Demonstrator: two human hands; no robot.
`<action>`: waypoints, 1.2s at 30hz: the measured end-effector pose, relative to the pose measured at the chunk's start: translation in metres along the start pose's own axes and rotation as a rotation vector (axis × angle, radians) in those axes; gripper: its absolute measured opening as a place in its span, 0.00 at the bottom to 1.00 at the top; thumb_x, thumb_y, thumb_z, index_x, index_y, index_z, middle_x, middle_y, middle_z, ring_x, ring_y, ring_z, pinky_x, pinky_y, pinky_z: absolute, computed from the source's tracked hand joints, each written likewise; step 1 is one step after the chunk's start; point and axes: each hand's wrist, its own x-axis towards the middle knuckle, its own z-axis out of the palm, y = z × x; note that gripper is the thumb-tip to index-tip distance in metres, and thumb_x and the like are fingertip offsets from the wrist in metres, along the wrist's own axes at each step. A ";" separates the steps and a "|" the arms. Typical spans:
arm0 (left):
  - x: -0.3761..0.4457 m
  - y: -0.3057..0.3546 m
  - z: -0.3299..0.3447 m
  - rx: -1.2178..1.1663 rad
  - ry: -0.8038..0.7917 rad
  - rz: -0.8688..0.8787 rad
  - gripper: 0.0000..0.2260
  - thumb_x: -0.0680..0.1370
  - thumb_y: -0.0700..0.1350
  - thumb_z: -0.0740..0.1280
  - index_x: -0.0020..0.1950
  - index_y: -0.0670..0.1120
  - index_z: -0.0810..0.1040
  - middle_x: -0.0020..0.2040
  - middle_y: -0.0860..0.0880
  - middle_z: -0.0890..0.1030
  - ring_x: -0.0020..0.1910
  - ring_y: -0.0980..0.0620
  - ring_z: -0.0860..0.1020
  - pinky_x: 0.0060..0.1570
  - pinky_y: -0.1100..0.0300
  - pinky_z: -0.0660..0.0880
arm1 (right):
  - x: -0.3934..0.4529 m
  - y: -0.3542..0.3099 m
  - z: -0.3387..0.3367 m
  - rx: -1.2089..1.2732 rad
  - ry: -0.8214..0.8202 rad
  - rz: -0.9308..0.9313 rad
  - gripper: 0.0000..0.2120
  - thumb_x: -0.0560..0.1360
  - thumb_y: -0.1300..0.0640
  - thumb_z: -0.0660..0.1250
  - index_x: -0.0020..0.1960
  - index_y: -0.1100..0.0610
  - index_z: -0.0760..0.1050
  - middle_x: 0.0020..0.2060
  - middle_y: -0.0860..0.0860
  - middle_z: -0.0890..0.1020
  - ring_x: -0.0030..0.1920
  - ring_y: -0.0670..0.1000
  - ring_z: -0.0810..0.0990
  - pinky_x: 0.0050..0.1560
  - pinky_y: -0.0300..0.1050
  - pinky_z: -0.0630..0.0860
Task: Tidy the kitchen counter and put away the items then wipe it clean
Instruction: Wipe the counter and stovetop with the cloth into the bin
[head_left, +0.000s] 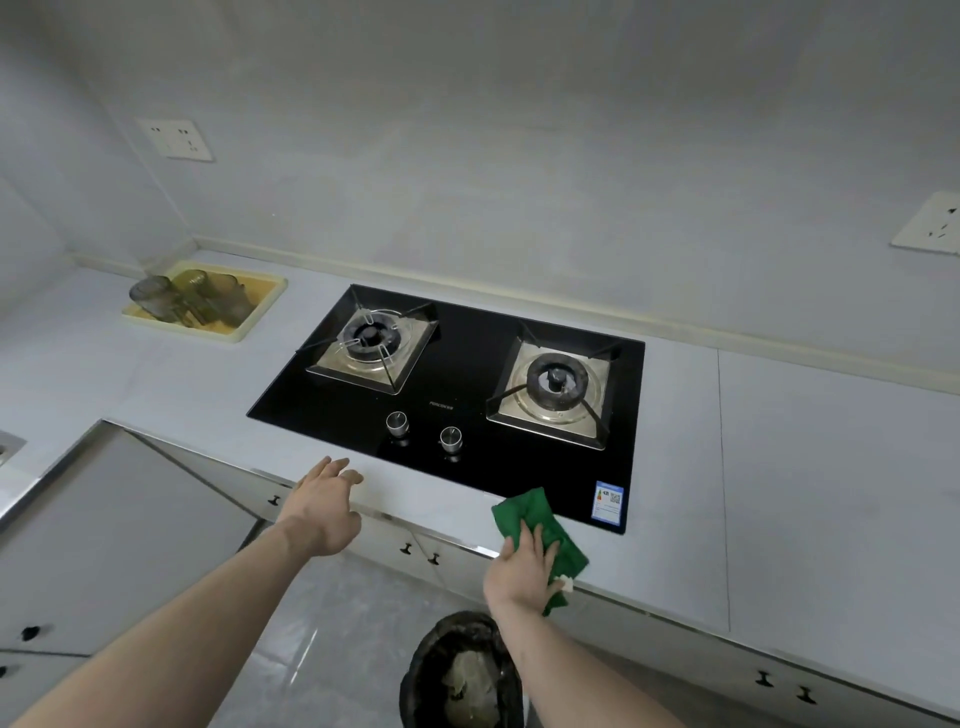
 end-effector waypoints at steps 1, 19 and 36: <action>0.003 -0.005 -0.003 0.000 -0.001 0.002 0.30 0.77 0.45 0.64 0.79 0.50 0.64 0.83 0.48 0.56 0.82 0.46 0.50 0.80 0.49 0.53 | 0.000 -0.010 0.007 0.064 0.004 0.024 0.22 0.86 0.53 0.51 0.79 0.46 0.63 0.81 0.47 0.59 0.82 0.55 0.49 0.78 0.67 0.45; 0.144 -0.155 -0.039 0.031 -0.102 0.141 0.31 0.77 0.46 0.66 0.80 0.51 0.63 0.83 0.49 0.55 0.82 0.47 0.51 0.80 0.50 0.55 | 0.086 -0.119 0.043 -0.177 0.170 0.194 0.27 0.83 0.53 0.53 0.82 0.45 0.54 0.83 0.51 0.49 0.81 0.61 0.44 0.76 0.71 0.45; 0.209 -0.215 -0.034 0.065 -0.408 0.130 0.41 0.77 0.41 0.62 0.84 0.49 0.41 0.83 0.46 0.38 0.82 0.41 0.43 0.79 0.46 0.56 | 0.090 -0.153 0.009 0.059 0.319 0.165 0.23 0.77 0.64 0.62 0.70 0.52 0.76 0.58 0.57 0.83 0.59 0.61 0.81 0.65 0.54 0.77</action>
